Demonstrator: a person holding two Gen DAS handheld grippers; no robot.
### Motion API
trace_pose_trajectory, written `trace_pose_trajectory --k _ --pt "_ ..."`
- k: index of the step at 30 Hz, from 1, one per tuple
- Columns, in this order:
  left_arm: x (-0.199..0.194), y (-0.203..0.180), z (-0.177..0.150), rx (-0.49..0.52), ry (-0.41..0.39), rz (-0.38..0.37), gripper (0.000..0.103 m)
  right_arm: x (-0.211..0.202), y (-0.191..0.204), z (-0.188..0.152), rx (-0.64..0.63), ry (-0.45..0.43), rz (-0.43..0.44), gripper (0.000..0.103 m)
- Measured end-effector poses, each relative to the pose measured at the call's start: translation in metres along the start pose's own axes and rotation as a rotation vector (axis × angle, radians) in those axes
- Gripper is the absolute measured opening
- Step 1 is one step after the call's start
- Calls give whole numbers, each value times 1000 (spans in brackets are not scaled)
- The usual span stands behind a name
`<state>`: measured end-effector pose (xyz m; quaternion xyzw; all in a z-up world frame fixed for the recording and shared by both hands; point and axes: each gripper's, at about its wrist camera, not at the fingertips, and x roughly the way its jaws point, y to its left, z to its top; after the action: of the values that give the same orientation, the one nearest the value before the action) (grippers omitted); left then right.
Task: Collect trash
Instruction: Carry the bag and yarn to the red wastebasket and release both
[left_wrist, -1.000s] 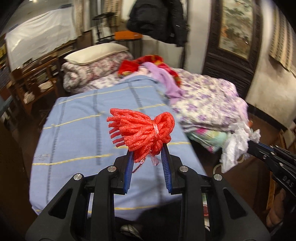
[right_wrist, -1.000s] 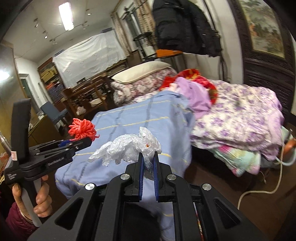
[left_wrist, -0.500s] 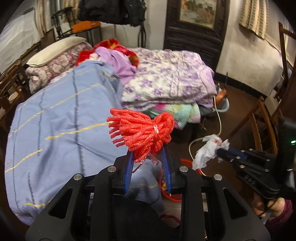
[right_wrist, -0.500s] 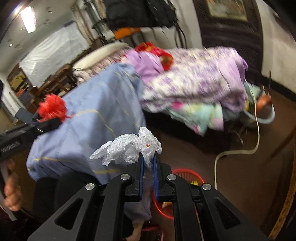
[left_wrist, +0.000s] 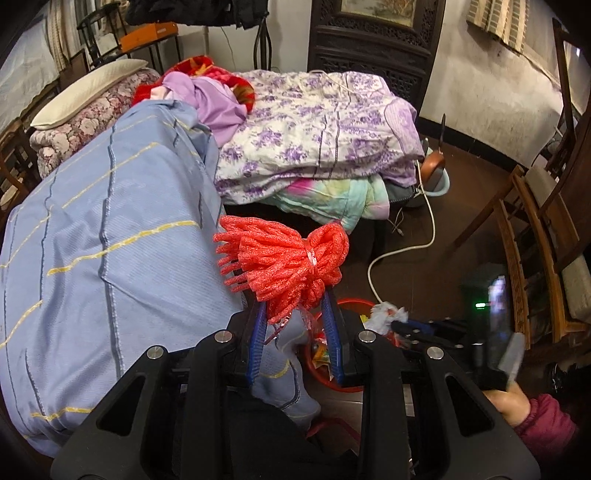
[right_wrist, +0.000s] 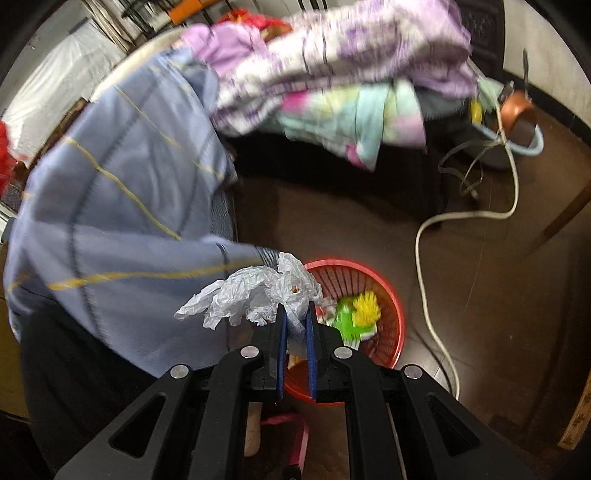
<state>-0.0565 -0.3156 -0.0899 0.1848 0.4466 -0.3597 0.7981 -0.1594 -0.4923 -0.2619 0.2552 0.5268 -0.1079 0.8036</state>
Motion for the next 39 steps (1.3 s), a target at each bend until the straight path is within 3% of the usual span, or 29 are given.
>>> trace_pose_trajectory --k 1,4,9,12,18,32,39 --pt "2 0 0 0 4 0 30 11 -3 -1 4 21 -7 15" --pt "9 -2 -1 5 23 -5 30 33 -9 -5 25 67 -18 37" --pt "18 -11 -1 29 45 -22 30 19 -11 -5 44 20 -21 37" --pt "27 -24 -1 58 66 -50 30 -20 -15 -2 44 -79 -41 37" --pt "56 -56 -5 126 135 -121 30 -70 -24 3 48 -194 -65 37" --pt "139 -98 -24 214 330 -182 32 -79 -53 -6 109 -206 -82 37" --pt "154 -105 -24 218 365 -192 39 -75 -59 -7 121 -199 -80 37"
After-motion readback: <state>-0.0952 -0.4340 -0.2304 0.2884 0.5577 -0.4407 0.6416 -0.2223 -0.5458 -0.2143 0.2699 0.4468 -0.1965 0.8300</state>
